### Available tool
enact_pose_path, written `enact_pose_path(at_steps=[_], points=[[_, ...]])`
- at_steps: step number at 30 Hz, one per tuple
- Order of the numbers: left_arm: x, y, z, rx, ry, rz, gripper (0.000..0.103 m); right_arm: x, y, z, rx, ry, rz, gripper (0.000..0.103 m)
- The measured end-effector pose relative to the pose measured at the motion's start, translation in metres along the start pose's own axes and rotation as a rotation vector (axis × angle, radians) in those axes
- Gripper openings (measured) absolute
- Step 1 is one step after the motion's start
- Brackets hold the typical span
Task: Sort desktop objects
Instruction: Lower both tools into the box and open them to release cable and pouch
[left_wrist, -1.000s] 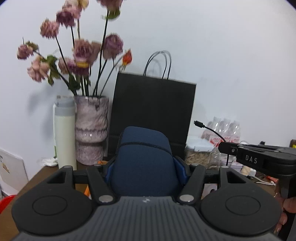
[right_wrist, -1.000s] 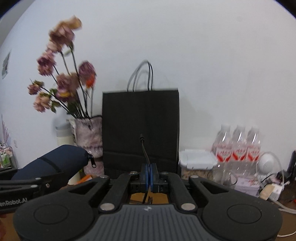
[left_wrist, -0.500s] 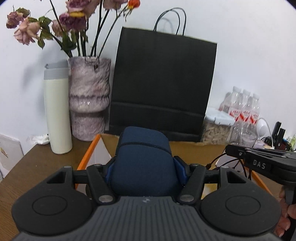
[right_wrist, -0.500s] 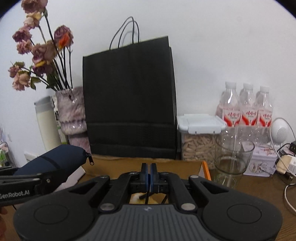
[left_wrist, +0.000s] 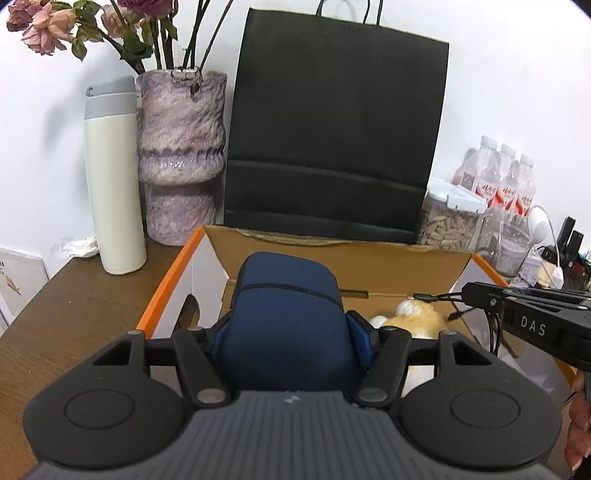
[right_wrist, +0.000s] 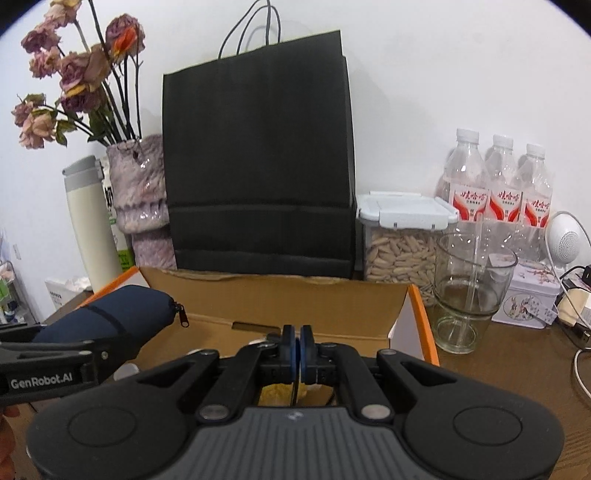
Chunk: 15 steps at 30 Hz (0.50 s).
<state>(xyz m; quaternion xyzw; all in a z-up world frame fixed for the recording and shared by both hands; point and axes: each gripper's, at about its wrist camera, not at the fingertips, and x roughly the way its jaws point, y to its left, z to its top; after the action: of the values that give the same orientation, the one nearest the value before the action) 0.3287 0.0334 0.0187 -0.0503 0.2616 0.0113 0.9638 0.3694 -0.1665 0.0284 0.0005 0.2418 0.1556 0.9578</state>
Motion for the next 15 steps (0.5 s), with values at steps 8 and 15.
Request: enact_pose_path(at_steps=[8, 15], points=[[0.0106, 0.0015, -0.0065, 0.008, 0.054, 0.0, 0.064, 0.004, 0.0015, -0.005, 0.004, 0.047, 0.0, 0.009], [0.0015, -0.0004, -0.0032, 0.032, 0.013, 0.013, 0.072, 0.0035, 0.0018, -0.0056, 0.012, 0.064, 0.003, 0.038]])
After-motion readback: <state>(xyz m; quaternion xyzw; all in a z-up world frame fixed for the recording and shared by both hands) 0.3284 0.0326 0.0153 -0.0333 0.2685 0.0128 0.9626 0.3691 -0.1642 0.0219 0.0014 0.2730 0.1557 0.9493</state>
